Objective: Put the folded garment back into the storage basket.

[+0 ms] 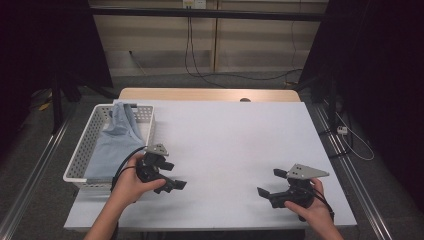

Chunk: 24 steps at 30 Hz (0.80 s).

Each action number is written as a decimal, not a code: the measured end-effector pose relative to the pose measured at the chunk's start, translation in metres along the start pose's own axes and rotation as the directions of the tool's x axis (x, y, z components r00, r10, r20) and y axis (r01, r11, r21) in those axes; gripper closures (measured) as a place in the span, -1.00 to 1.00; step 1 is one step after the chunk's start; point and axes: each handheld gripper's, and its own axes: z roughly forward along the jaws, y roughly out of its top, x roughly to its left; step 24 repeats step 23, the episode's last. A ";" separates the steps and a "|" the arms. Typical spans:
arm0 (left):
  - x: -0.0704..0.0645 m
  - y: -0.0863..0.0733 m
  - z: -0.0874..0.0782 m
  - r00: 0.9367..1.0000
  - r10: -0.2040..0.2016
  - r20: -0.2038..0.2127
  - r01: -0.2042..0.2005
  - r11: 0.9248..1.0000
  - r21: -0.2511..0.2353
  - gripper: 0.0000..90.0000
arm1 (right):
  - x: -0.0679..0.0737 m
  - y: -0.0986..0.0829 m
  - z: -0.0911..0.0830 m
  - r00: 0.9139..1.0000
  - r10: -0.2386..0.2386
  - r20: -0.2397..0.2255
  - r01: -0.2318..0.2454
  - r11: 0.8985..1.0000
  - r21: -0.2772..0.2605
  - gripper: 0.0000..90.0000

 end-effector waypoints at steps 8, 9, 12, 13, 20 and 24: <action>-0.001 -0.004 0.000 1.000 0.000 -0.001 0.000 1.000 0.004 -0.77 | 0.000 -0.001 -0.002 1.000 0.001 0.000 -0.001 1.000 -0.005 -0.84; -0.001 -0.005 0.000 1.000 0.001 -0.004 -0.001 1.000 0.006 -0.77 | 0.001 -0.001 -0.002 1.000 -0.001 0.001 0.001 1.000 -0.007 -0.84; 0.000 -0.008 -0.002 1.000 0.001 -0.005 -0.001 1.000 0.000 -0.77 | 0.001 -0.001 -0.003 1.000 -0.002 0.002 0.002 1.000 -0.010 -0.84; 0.000 -0.008 -0.002 1.000 0.001 -0.005 -0.001 1.000 0.000 -0.77 | 0.001 -0.001 -0.003 1.000 -0.001 0.001 0.001 1.000 -0.011 -0.84; -0.002 -0.008 -0.002 1.000 0.003 0.002 -0.003 1.000 0.000 -0.78 | -0.002 -0.005 -0.004 1.000 0.000 0.008 0.000 1.000 -0.004 -0.84; -0.002 -0.008 -0.002 1.000 0.006 -0.001 -0.006 1.000 -0.001 -0.78 | -0.002 -0.005 -0.005 1.000 0.000 0.011 0.000 1.000 -0.006 -0.84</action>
